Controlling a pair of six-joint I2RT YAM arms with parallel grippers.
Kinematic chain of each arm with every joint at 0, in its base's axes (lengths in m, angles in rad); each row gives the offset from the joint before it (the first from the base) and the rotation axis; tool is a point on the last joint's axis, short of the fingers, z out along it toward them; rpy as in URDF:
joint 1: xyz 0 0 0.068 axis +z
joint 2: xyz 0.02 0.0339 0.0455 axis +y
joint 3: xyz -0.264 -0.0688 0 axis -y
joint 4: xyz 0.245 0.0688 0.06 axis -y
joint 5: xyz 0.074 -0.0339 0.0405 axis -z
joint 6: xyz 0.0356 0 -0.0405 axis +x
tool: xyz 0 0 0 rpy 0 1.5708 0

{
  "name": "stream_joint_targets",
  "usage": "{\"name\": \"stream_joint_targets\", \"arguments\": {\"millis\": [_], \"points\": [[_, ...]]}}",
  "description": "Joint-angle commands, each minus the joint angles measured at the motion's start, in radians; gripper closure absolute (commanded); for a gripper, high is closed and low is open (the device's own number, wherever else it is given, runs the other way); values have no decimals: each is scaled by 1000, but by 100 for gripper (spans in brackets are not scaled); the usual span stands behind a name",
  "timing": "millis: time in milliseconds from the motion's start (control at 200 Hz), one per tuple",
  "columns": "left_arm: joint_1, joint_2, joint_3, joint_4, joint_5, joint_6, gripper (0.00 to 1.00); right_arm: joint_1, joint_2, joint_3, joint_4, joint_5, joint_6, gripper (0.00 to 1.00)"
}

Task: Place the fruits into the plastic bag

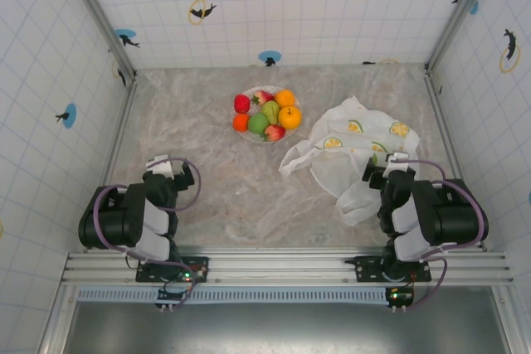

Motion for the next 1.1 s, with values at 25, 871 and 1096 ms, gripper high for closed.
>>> {"name": "stream_joint_targets", "arguments": {"millis": [25,871,1096], "points": [[9,-12,-2,5,16,-19,2,-1,-9,-19,32,5,1,0],[-63,-534,511,-1074,262,-696,2,-8,-698,380,-990,71,356,0],[-376,-499,625,-1225,254,-548,2,46,-664,455,-1239,-123,348,1]]}}
